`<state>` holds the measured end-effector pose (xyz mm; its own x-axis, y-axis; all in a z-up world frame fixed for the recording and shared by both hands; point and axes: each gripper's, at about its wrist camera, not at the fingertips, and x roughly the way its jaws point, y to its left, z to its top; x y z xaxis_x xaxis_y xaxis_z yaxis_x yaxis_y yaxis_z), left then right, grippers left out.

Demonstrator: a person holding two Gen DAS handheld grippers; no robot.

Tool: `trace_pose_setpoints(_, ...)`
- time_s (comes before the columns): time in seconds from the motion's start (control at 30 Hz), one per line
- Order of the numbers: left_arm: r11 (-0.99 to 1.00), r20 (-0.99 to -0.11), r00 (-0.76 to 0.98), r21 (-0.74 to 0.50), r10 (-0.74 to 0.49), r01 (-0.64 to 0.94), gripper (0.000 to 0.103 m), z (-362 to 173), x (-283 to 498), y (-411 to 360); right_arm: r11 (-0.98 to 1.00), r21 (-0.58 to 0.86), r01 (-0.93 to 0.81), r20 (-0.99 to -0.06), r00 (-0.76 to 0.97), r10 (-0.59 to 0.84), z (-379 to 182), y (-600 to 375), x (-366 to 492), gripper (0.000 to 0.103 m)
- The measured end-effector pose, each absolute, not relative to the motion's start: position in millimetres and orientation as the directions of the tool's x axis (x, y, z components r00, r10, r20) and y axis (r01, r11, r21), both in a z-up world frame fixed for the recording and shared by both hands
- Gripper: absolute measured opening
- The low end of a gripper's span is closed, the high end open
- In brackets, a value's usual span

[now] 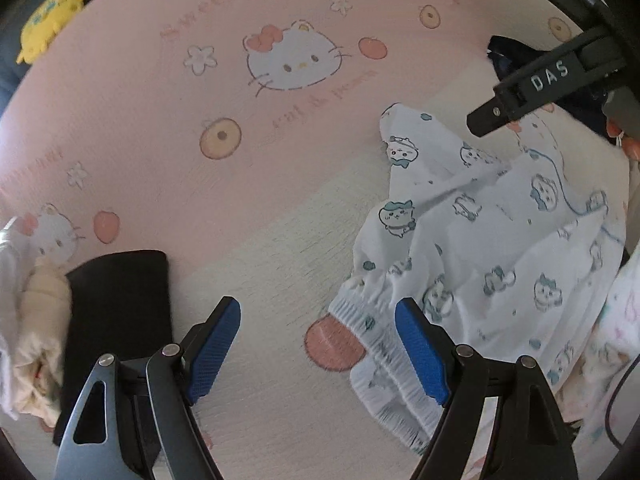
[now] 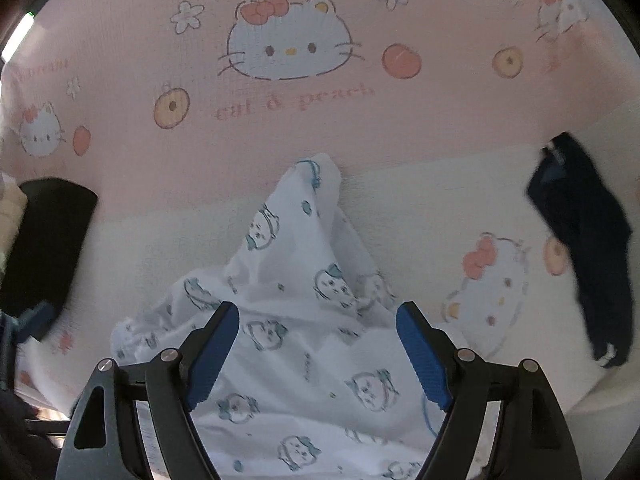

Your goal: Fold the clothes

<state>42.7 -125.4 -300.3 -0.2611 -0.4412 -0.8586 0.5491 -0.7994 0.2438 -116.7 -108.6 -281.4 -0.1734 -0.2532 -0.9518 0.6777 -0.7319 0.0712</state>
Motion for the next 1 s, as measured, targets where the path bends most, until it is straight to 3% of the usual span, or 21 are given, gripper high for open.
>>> trace_pose_setpoints(0.23,-0.791,-0.890,-0.231,0.197,-0.392,0.579,0.079,-321.3,21.3,-153.2,-0.708,0.006,0.706,-0.961,-0.193,-0.200,-294.0,-119.4,-144.4,0.081)
trace_pose_setpoints(0.47,-0.765,-0.916,-0.209,0.142,-0.342,0.628,0.079,-342.1,10.5,-182.0,-0.790,0.179,0.587,-0.963,-0.058,-0.262,-326.6,-101.2,-168.8,0.081)
trace_pose_setpoints(0.7,-0.716,-0.960,-0.246,-0.076,-0.136,0.694,0.079,-366.6,8.5,-210.8,-0.770,0.130,0.625,-0.973,-0.067,-0.219,-339.3,-116.9,-176.5,0.081)
trace_pose_setpoints(0.9,-0.601,-0.941,-0.338,-0.266,-0.008,0.754,0.079,-380.2,15.6,-231.4,-0.762,0.258,0.594,-0.955,0.034,-0.296,-353.2,-131.4,-184.0,0.081)
trace_pose_setpoints(1.0,-0.567,-0.931,-0.366,-0.293,-0.016,0.770,0.079,-381.3,18.7,-236.2,-0.754,0.226,0.616,-0.967,0.046,-0.252,-365.4,-142.7,-180.8,0.081)
